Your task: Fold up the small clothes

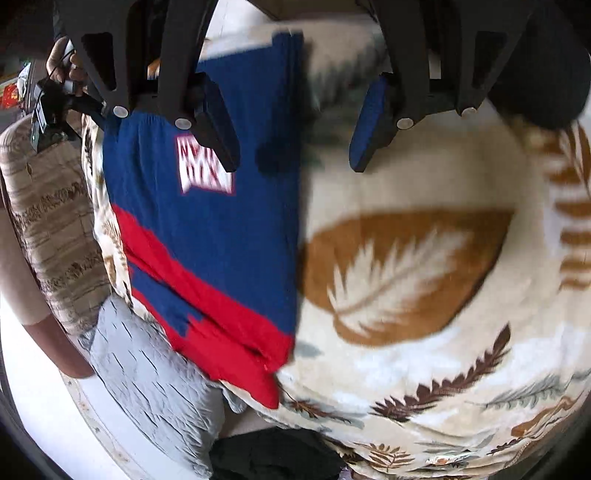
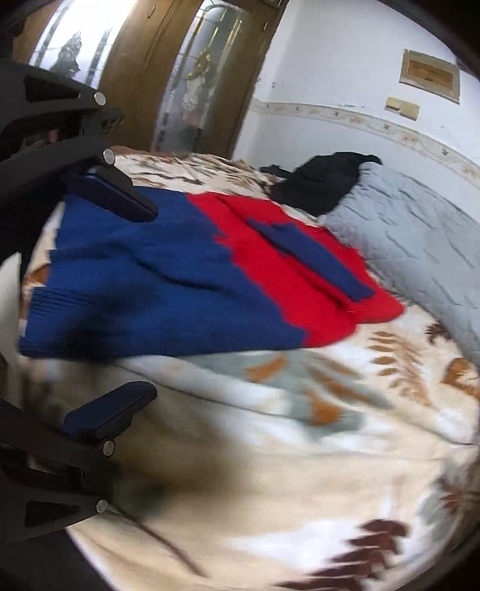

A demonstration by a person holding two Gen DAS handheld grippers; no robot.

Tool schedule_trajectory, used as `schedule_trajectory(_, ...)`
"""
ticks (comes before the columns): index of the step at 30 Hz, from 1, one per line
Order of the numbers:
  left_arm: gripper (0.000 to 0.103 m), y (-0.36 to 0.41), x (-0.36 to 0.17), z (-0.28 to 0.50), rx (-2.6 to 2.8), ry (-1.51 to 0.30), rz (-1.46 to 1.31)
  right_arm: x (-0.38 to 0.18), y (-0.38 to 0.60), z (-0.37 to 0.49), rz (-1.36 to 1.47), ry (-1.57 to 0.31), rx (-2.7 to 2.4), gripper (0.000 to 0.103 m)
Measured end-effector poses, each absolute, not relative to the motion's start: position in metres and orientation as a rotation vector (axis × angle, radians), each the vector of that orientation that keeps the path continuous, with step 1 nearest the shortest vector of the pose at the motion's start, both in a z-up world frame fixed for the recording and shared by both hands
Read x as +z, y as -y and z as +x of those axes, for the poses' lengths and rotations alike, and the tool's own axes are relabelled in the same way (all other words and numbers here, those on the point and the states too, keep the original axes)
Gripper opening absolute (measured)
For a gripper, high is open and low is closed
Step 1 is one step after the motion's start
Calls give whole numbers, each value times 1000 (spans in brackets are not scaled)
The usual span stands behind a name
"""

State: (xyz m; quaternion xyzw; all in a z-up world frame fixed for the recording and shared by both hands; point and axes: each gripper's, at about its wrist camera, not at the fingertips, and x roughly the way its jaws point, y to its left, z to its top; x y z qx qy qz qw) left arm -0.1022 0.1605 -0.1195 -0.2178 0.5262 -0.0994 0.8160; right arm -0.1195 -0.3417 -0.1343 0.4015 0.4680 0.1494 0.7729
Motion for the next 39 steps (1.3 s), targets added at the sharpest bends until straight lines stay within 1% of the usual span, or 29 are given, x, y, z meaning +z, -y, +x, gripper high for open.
schedule_trajectory(2, 62, -156, -118, -113, -232, -1127, -470, -136, 332, -127, 871, -1032, 357, 84)
schedule_trajectory(5, 63, -148, -123, -122, -258, -1155, -475, -140, 320, -134, 837, -1057, 360, 84)
schedule_trajectory(7, 63, -144, -128, -123, -247, -1181, -469, -148, 317, -138, 832, -1080, 336, 75)
schedule_trajectory(10, 64, -139, -126, -127, -236, -1174, -445, -147, 315, -140, 824, -1082, 332, 71)
schedule_trajectory(13, 64, -137, -121, -131, -219, -1169, -442, -150, 314, -145, 812, -1101, 317, 57)
schedule_trajectory(15, 64, -136, -120, -133, -215, -1165, -445, -152, 315, -146, 795, -1121, 289, 28)
schedule_trajectory(19, 63, -133, -125, -137, -204, -1191, -438, -157, 317, -153, 823, -1127, 284, 25)
schedule_trajectory(22, 63, -126, -125, -138, -226, -1193, -418, -155, 313, -155, 810, -1125, 301, 28)
schedule_trajectory(23, 61, -125, -125, -138, -224, -1196, -414, -154, 312, -155, 808, -1123, 304, 29)
schedule_trajectory(24, 55, -123, -126, -138, -225, -1198, -410, -155, 311, -154, 810, -1127, 304, 29)
schedule_trajectory(25, 25, -123, -126, -138, -230, -1199, -410, -158, 312, -154, 815, -1133, 301, 30)
schedule_trajectory(26, 6, -123, -128, -137, -237, -1210, -417, -159, 312, -154, 815, -1133, 299, 29)
schedule_trajectory(27, 5, -125, -129, -136, -234, -1211, -430, -158, 310, -154, 797, -1137, 296, 23)
schedule_trajectory(28, 5, -126, -128, -136, -235, -1204, -442, -157, 307, -153, 750, -1159, 284, 14)
schedule_trajectory(29, 5, -131, -123, -136, -234, -1181, -459, -156, 306, -152, 731, -1179, 271, 6)
schedule_trajectory(31, 5, -143, -111, -138, -226, -1130, -475, -148, 312, -152, 703, -1187, 242, 6)
schedule_trajectory(34, 5, -159, -93, -141, -214, -1064, -494, -122, 327, -156, 677, -1138, 206, 5)
schedule_trajectory(37, 5, -161, -112, -137, -194, -1120, -503, -118, 338, -155, 679, -1137, 205, 6)
schedule_trajectory(38, 5, -160, -121, -137, -190, -1155, -508, -126, 338, -156, 701, -1153, 212, 10)
schedule_trajectory(39, 5, -160, -127, -138, -182, -1171, -512, -131, 336, -156, 714, -1162, 213, 10)
